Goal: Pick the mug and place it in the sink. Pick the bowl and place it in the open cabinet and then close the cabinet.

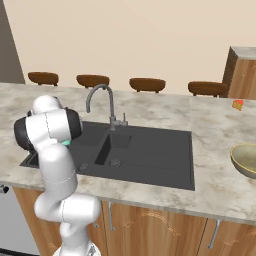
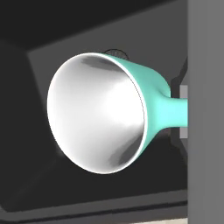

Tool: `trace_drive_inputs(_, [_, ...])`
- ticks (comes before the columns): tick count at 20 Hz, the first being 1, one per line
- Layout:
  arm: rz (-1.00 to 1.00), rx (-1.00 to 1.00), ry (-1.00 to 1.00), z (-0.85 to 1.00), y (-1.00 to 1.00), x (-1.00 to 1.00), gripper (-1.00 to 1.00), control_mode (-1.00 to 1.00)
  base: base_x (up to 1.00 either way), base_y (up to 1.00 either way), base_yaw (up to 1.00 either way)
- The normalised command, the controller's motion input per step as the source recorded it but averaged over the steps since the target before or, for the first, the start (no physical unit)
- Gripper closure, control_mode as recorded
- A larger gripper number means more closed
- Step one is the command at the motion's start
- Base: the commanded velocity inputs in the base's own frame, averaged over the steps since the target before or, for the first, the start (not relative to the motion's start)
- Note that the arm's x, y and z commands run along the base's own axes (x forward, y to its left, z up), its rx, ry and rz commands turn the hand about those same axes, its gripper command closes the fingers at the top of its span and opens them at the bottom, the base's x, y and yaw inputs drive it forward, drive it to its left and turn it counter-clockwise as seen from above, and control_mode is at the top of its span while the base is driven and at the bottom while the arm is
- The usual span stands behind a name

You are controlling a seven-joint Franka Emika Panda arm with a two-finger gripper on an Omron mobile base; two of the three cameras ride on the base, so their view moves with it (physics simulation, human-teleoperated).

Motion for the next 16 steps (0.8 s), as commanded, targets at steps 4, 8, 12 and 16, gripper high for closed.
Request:
trace_drive_inputs(4, [0.00, 0.00, 0.00, -0.43, -0.10, 0.49, 1.00, -1.00, 0.00, 0.00, 0.00])
trace_drive_inputs(8, [0.00, 0.00, 0.02, -0.35, -0.03, 0.51, 1.00, -1.00, 0.00, 0.00, 0.00])
trace_drive_inputs(12, [0.00, 0.00, 0.11, -0.26, 0.01, 0.56, 1.00, -1.00, 0.00, 0.00, 0.00])
trace_drive_inputs(16, [-0.01, 0.00, 0.06, -0.35, 0.00, 0.45, 1.00, -1.00, 0.00, 0.00, 0.00])
